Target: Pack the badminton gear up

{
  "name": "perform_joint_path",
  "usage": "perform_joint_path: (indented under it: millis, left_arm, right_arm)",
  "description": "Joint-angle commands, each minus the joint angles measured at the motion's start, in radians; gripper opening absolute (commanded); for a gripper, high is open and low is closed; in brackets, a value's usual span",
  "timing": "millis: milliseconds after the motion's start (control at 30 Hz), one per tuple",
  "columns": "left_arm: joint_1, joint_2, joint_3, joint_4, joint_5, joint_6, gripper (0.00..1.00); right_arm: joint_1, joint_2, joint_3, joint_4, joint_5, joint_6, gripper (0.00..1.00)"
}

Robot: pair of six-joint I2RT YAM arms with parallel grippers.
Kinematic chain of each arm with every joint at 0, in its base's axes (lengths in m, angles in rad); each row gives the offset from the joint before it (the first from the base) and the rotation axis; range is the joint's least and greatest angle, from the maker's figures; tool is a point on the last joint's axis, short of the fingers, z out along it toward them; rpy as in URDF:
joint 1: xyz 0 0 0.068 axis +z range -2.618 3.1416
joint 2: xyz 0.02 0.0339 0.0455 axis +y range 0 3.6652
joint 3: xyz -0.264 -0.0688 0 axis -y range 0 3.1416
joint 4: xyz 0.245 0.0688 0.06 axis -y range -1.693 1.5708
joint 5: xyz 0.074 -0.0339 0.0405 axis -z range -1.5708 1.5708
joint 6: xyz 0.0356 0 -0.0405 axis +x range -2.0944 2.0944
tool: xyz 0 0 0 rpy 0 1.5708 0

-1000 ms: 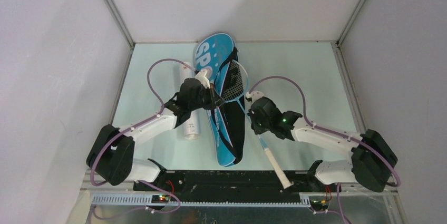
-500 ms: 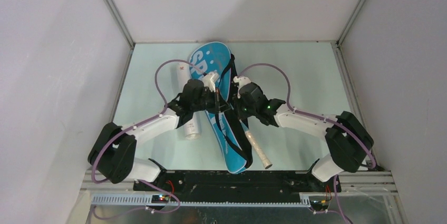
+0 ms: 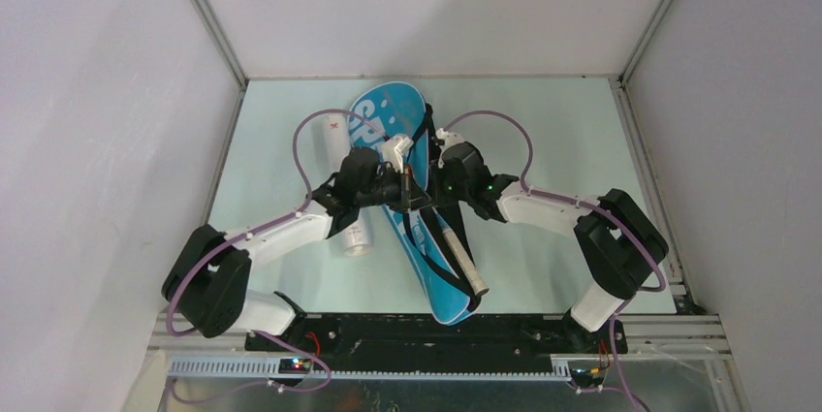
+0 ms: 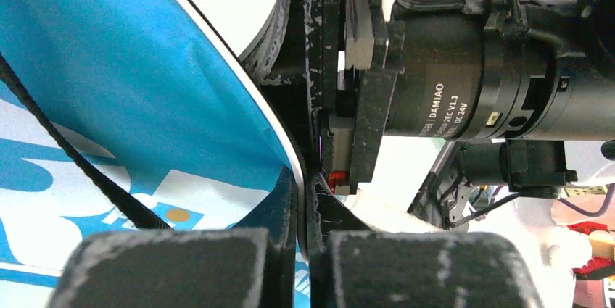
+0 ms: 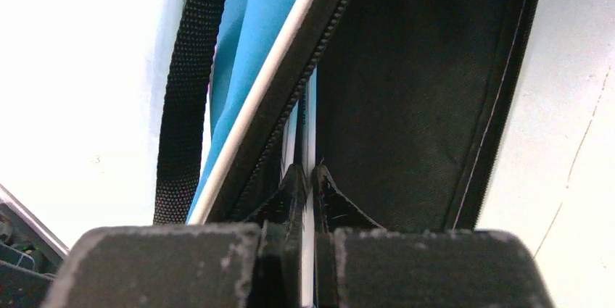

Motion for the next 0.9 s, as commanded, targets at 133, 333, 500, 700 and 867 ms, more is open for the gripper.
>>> perform_joint_path:
  millis: [133,333,500,700,867]
  left_arm:
    - [-0.064,-0.021,-0.009,0.2,0.251,-0.075,0.0]
    - [-0.072,-0.02,-0.012,0.208,0.273,-0.094,0.0]
    - [-0.075,-0.03,-0.028,0.26,0.294,-0.134,0.0]
    - [-0.075,-0.063,-0.034,0.284,0.292,-0.15,0.0]
    - [-0.074,-0.091,-0.024,0.234,0.245,-0.121,0.0]
  right_arm:
    - [-0.034,0.058,0.144,0.219,0.085,0.127,0.0]
    - [-0.06,0.128,0.238,0.171,0.161,0.227,0.0]
    - [-0.059,0.176,0.298,0.121,0.318,0.242,0.0]
    - [-0.021,0.256,0.304,0.141,0.498,0.241,0.0]
    - [-0.004,0.299,0.305,0.133,0.532,0.274,0.0]
